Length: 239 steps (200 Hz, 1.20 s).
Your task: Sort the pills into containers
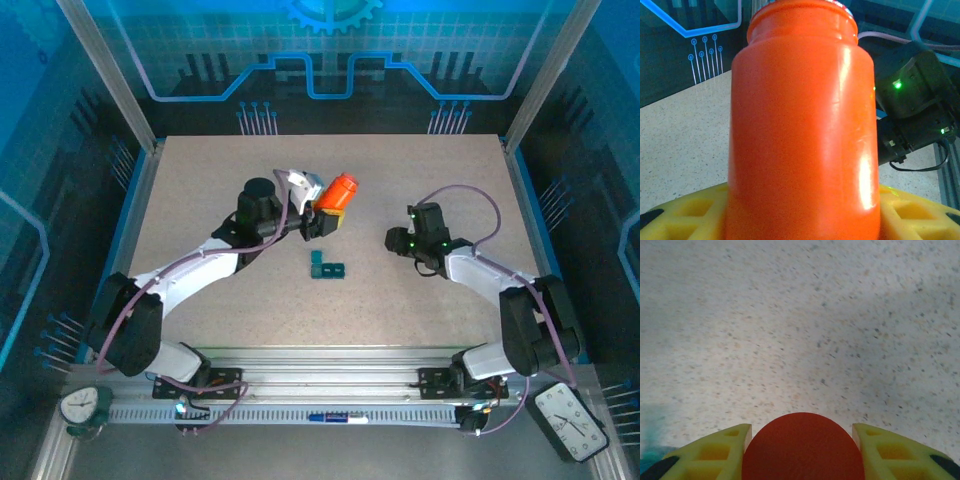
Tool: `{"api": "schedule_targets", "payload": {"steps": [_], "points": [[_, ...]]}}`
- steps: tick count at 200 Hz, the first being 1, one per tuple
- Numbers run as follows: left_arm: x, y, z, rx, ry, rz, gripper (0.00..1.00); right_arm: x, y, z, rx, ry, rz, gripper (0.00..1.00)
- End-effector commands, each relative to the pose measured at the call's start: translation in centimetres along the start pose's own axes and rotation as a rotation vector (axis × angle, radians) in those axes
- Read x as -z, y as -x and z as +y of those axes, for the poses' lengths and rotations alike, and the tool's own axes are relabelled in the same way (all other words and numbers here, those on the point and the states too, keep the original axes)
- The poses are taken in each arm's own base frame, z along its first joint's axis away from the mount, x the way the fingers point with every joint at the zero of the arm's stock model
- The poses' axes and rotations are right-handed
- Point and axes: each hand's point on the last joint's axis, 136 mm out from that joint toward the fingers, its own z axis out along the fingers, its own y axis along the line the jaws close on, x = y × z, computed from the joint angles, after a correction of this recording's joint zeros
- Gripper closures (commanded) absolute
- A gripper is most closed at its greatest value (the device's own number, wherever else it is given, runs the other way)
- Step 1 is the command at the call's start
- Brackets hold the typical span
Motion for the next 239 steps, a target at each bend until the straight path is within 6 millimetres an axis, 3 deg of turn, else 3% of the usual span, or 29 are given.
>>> {"api": "schedule_targets", "payload": {"steps": [1,93,171,206,239], "points": [[0.9,1.2,-0.2,-0.009,0.014,-0.049,1.00,-0.6,-1.7,-2.0,-0.023,-0.130,0.021,0.74],[1.8,0.5,0.2,-0.023,0.071,-0.031,1.00,0.6,-6.2,-2.5,-0.021,-0.177,0.071,0.73],[2.0,0.4,0.3,-0.021,0.082,-0.033,1.00,2.3,-10.3,-4.8,-0.020,-0.278,0.130,0.70],[2.0,0.5,0.4,-0.019,0.086,-0.035,1.00,3.3,-11.3,-5.0,-0.037,-0.278,0.151,0.63],[2.1,0.5,0.4,-0.018,0.092,-0.037,1.00,3.7,-12.0,-5.3,-0.039,-0.290,0.177,0.48]]}}
